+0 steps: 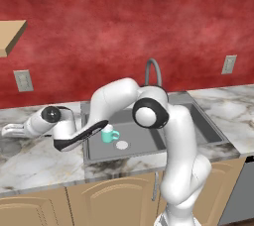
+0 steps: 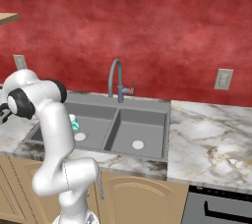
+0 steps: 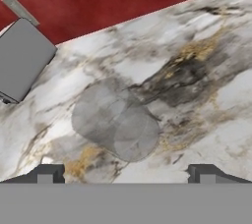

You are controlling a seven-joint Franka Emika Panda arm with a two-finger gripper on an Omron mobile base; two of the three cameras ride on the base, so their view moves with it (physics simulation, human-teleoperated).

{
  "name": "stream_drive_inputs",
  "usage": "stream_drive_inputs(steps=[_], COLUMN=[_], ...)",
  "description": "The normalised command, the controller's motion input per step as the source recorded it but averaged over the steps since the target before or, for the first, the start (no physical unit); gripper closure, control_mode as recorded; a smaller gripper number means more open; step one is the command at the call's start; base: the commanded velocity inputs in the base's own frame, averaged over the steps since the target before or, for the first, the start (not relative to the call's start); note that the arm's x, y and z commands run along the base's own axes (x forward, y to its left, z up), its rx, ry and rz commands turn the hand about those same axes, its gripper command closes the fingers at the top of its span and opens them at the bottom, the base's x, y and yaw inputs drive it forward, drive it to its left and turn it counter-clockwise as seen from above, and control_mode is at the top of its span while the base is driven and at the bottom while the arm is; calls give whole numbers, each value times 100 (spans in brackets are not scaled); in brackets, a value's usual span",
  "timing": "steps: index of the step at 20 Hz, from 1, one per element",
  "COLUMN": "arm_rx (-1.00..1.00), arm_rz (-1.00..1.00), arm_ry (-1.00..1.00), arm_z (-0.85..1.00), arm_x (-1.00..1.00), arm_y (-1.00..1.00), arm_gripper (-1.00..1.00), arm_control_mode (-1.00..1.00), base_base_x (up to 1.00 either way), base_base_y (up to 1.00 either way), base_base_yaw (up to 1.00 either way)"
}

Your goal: Place the mug in the left basin and the glass cup in the right basin of the sink.

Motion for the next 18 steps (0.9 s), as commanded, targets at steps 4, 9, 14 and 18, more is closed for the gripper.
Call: stream_drive_inputs(steps=[4, 9, 14, 18], arm_rx=[0, 0, 0, 0], arm_rz=[0, 0, 0, 0], arm_ry=[0, 3, 3, 6], arm_z=[0, 0, 0, -6], arm_x=[12, 23, 26, 23], arm_y=[0, 0, 0, 11], arm_gripper=[-100, -100, -100, -100], arm_control_mode=[-100, -100, -100, -100], base_base_x=[0, 0, 0, 0], base_base_y=[0, 0, 0, 0], base_base_yaw=[0, 0, 0, 0])
